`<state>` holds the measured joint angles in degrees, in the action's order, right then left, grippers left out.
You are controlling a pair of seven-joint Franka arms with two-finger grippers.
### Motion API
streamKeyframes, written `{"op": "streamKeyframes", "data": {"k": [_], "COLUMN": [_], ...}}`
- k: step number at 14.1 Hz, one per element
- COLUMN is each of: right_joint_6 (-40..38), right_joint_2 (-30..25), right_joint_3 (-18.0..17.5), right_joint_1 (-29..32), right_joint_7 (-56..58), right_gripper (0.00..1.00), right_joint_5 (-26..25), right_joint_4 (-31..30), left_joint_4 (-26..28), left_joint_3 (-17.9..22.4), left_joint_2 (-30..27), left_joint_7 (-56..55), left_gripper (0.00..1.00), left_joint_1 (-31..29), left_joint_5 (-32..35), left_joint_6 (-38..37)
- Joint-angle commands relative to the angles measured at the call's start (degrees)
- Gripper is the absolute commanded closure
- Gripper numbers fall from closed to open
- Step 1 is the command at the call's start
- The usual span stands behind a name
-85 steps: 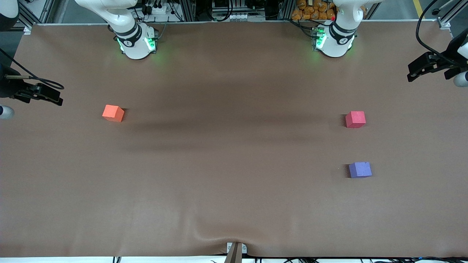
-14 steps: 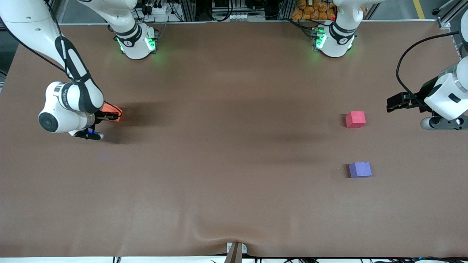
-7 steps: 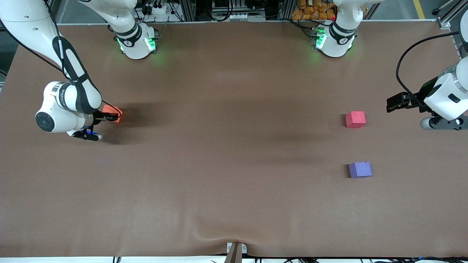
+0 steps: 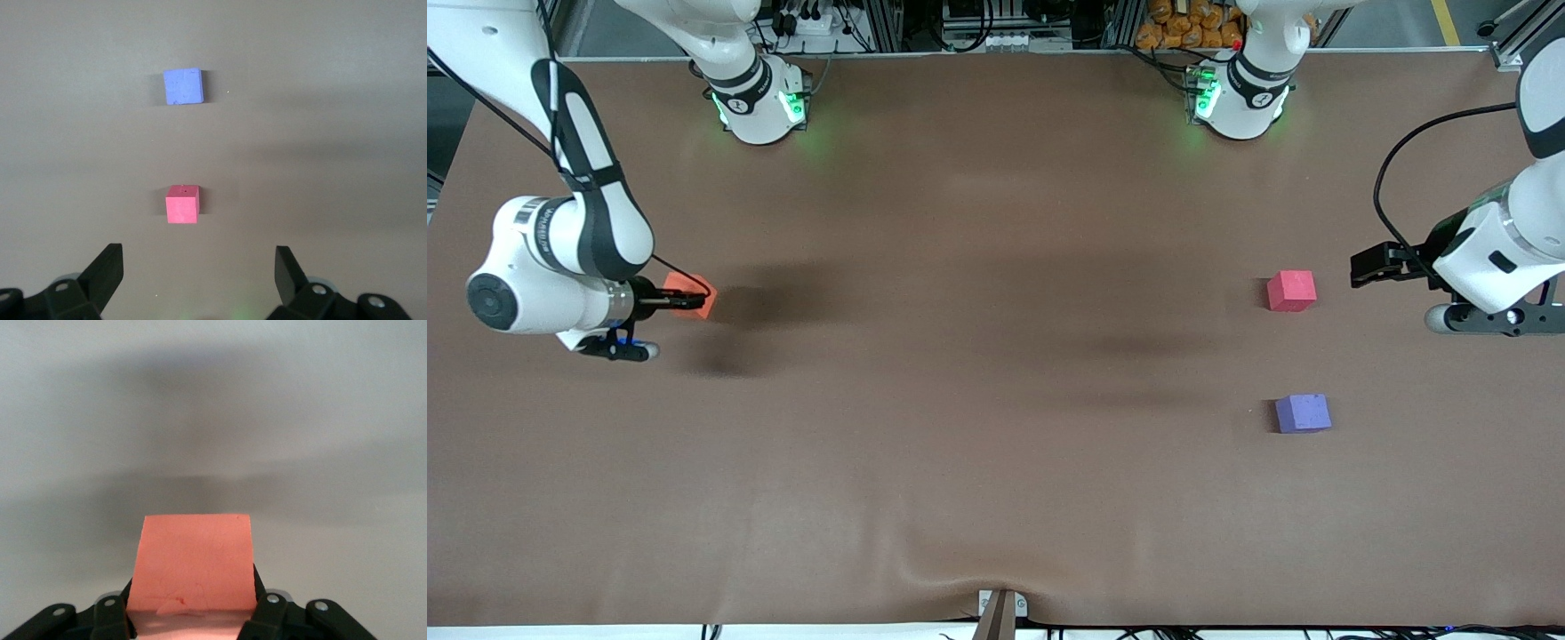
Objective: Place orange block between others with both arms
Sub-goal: 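Carry the orange cube toward mid-table while the left gripper nears the pink cube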
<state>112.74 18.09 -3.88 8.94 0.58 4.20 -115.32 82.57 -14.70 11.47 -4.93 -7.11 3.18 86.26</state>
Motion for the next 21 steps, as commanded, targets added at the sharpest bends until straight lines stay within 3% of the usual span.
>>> {"op": "streamKeyframes", "data": {"k": [1,6,11,18,21], "right_joint_6": [-1.39,-1.47,-1.30,1.50,6.86], "right_joint_2": [0.72,2.83,6.77,15.12,17.24], "right_joint_3": [-1.21,-1.21,-1.13,-1.21,-1.21], "right_joint_1": [-2.60,-11.64,-22.63,-30.29,-33.19], "right_joint_7": [0.13,-10.74,-26.13,-26.77,-27.47], "right_gripper": [1.00,1.00,1.00,1.00,1.00], "right_joint_5": [2.04,7.75,8.46,8.55,8.64], "right_joint_4": [6.32,12.75,19.41,30.67,30.86], "left_joint_4": [-0.83,-0.74,-0.74,-0.83,-0.83], "left_joint_3": [-0.07,-0.07,-0.07,-0.07,-0.07], "left_joint_2": [0.48,1.01,1.80,5.39,7.42], "left_joint_7": [0.10,0.10,0.01,-0.08,-0.25], "left_gripper": [0.00,0.00,0.00,0.00,0.00], "left_joint_1": [0.17,0.17,0.26,5.61,8.69], "left_joint_5": [0.95,1.04,1.04,-1.60,-1.51], "left_joint_6": [-0.04,0.04,0.48,4.25,6.81]}}
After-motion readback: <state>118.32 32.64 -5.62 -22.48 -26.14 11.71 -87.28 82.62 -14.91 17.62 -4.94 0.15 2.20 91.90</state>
